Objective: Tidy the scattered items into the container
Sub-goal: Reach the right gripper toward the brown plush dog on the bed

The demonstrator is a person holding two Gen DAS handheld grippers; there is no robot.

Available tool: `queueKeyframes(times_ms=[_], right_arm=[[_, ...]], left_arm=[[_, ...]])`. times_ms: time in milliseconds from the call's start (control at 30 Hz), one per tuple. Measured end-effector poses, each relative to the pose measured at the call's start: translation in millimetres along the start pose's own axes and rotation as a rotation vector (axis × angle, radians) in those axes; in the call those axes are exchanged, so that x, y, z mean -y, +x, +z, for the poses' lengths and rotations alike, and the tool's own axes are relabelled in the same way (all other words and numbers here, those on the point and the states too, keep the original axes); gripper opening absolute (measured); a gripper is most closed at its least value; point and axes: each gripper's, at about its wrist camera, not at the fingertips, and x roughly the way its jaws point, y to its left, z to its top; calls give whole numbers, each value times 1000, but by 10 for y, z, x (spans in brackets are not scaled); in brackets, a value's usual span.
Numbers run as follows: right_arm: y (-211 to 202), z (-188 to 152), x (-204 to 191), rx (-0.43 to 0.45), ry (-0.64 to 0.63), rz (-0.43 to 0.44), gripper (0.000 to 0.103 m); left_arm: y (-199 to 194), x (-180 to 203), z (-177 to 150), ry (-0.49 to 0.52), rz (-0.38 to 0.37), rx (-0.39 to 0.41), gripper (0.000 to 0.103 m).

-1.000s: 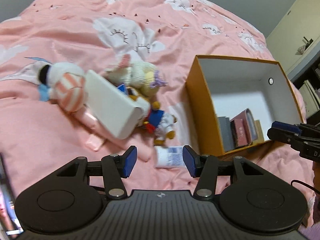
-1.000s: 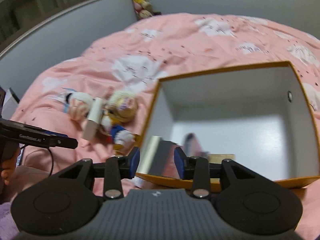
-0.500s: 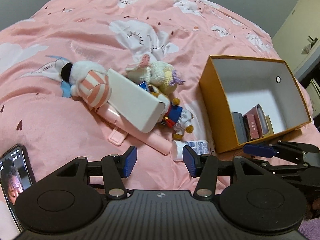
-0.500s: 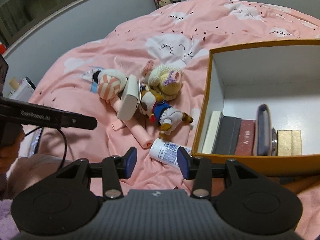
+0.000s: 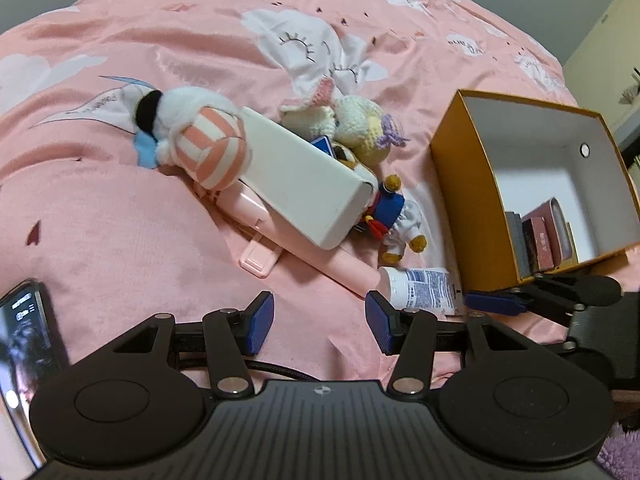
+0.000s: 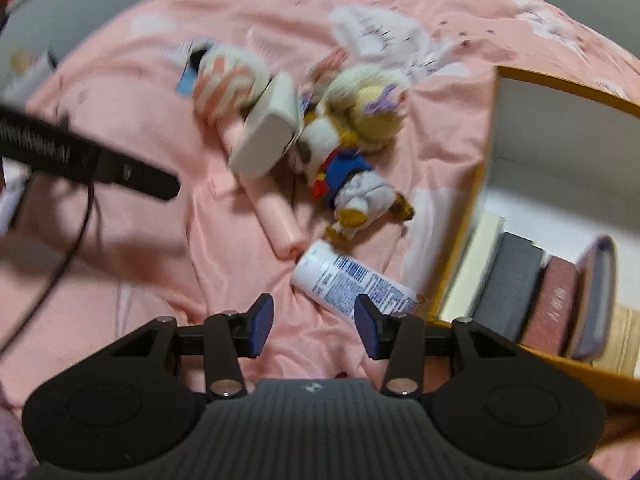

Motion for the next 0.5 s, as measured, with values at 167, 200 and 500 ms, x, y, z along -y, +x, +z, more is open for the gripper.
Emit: queueKeyframes(times_ms=[167,200,500], right_arm=[[91,-22,-105,-19,-124,-65,45],[103,-25,-131,-22,-145,-84,43],[183,52,-420,-18,-374,-194,39]], left_arm=[[112,101,-25,72,16,-18,59],[132,118,-26,83,19,-22,59],[167,50,32,74,11,-16,59]])
